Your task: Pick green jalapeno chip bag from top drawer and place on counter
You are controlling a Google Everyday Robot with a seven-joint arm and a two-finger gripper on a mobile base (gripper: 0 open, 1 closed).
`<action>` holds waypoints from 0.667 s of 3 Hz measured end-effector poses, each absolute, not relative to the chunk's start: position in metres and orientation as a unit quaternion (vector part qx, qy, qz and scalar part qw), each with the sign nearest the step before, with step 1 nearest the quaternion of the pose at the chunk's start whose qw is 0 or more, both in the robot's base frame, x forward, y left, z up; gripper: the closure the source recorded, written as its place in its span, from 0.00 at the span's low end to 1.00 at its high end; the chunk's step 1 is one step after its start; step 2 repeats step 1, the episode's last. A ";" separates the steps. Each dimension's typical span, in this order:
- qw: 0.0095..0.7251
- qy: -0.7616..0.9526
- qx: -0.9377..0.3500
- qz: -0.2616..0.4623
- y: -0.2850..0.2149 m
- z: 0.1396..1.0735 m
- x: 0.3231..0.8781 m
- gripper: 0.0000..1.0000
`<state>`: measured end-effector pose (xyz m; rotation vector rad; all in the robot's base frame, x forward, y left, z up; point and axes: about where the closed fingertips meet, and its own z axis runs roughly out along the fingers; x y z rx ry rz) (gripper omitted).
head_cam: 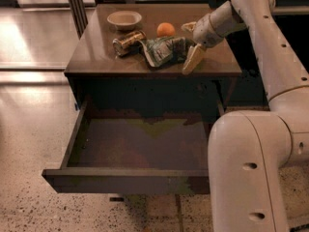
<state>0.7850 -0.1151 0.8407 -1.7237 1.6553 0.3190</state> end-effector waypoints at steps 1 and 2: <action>0.357 0.641 -0.668 0.124 -0.115 0.841 0.785 0.00; 0.357 0.641 -0.668 0.124 -0.115 0.841 0.785 0.00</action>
Offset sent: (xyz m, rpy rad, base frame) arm 0.0000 0.0000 0.0000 0.0000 0.0000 0.0000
